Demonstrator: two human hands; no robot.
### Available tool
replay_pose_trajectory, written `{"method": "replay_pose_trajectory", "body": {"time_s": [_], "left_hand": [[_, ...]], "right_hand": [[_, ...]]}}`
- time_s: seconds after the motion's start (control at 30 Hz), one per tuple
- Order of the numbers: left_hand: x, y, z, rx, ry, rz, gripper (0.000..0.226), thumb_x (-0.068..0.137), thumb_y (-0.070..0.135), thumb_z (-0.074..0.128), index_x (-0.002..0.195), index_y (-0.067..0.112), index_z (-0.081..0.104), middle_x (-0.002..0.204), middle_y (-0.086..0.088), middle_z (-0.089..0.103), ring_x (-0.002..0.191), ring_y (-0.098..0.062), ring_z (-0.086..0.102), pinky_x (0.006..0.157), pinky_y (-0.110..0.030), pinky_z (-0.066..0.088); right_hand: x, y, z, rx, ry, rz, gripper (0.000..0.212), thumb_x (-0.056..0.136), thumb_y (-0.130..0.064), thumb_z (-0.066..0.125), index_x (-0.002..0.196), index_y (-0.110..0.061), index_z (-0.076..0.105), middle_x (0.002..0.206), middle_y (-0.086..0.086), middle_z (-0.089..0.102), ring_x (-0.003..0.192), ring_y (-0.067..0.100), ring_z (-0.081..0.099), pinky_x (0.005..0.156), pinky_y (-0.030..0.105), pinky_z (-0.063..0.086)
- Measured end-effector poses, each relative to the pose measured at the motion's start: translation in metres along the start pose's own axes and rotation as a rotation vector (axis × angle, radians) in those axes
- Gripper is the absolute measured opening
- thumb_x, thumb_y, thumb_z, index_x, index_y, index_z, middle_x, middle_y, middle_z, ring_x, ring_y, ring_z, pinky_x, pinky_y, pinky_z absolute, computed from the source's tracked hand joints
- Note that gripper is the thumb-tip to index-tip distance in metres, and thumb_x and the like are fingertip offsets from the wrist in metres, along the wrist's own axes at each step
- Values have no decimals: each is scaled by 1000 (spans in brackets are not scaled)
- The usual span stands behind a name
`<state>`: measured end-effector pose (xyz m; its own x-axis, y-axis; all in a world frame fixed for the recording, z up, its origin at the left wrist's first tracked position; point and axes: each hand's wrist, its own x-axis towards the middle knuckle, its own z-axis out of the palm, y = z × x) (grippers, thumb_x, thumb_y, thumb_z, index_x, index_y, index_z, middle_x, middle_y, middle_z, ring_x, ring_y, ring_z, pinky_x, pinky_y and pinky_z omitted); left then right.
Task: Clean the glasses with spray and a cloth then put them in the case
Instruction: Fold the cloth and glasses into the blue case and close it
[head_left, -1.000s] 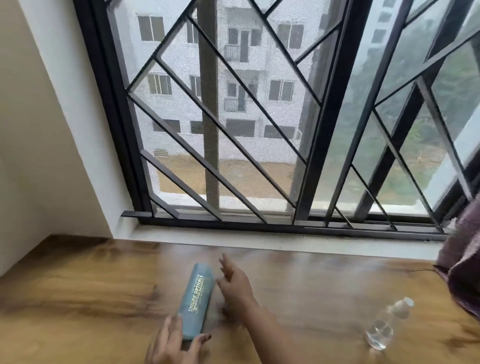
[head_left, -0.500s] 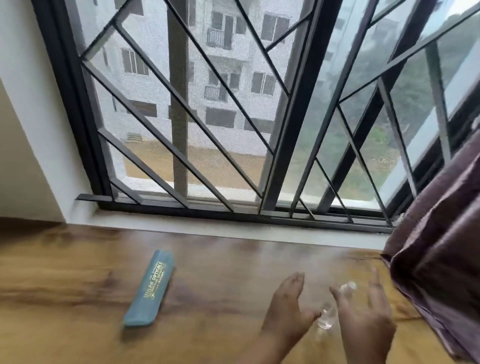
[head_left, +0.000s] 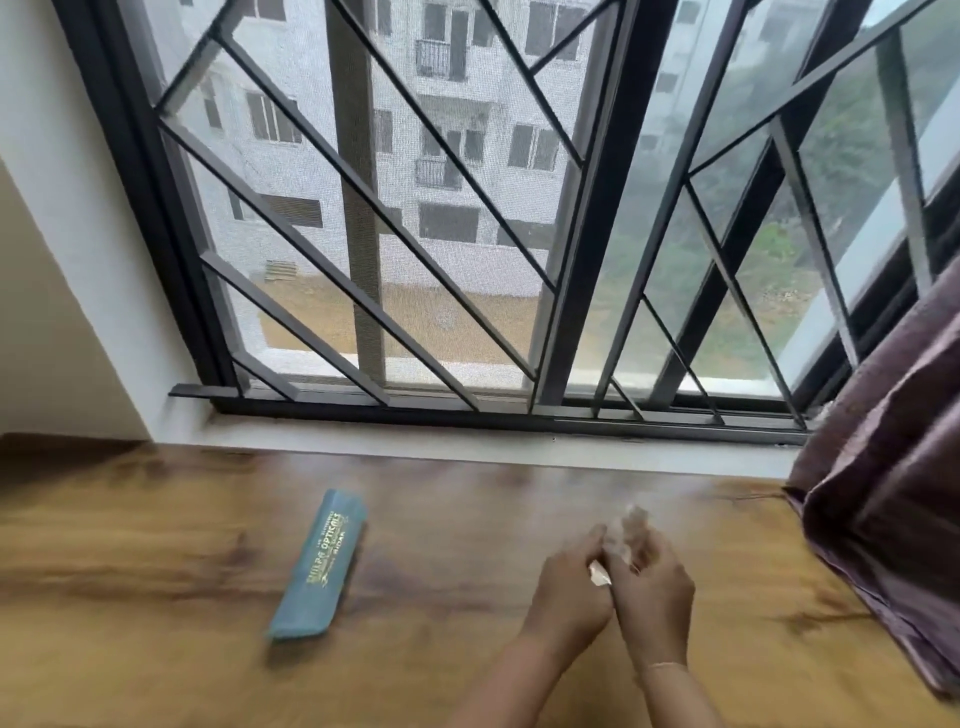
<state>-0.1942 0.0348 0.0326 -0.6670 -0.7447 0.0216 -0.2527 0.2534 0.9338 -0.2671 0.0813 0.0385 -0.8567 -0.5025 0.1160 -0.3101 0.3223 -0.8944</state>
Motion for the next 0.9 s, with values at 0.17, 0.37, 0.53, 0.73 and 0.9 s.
{"method": "replay_pose_trajectory", "body": {"time_s": [0.17, 0.37, 0.53, 0.73, 0.9], "left_hand": [[14, -21, -73, 24, 260, -64, 40, 76, -1, 53, 110, 18, 65, 70, -7, 64, 67, -16, 58, 52, -7, 33], [33, -52, -160, 131, 408, -201, 54, 72, -3, 55, 123, 15, 59, 91, -13, 71, 86, -25, 64, 62, -20, 39], [42, -69, -192, 94, 471, -254, 35, 72, 0, 55, 100, 18, 67, 87, -10, 71, 85, -28, 63, 69, -31, 46], [40, -76, -200, 16, 477, -251, 30, 75, 5, 60, 94, 27, 66, 90, -5, 71, 87, -26, 63, 76, -35, 48], [40, -80, -201, 9, 469, -244, 35, 76, 4, 58, 89, 36, 63, 87, -7, 71, 86, -27, 63, 72, -34, 47]], "right_hand": [[6, -39, 78, 42, -225, -121, 14, 78, -19, 68, 88, -11, 62, 73, 5, 65, 69, 20, 59, 61, 28, 43], [5, -85, 160, 43, -517, -176, 12, 75, -10, 65, 85, -8, 58, 74, 6, 60, 70, 18, 50, 52, 20, 30], [2, -104, 191, -5, -611, -181, 3, 82, -9, 59, 83, -12, 58, 81, 10, 64, 64, 15, 46, 51, 15, 32], [0, -102, 209, -84, -627, -197, 12, 85, -7, 50, 96, -8, 56, 94, 17, 64, 74, 21, 49, 50, 21, 30], [-3, -101, 212, -83, -637, -201, 21, 86, -11, 51, 106, -7, 56, 104, 17, 66, 92, 29, 60, 63, 23, 32]]}}
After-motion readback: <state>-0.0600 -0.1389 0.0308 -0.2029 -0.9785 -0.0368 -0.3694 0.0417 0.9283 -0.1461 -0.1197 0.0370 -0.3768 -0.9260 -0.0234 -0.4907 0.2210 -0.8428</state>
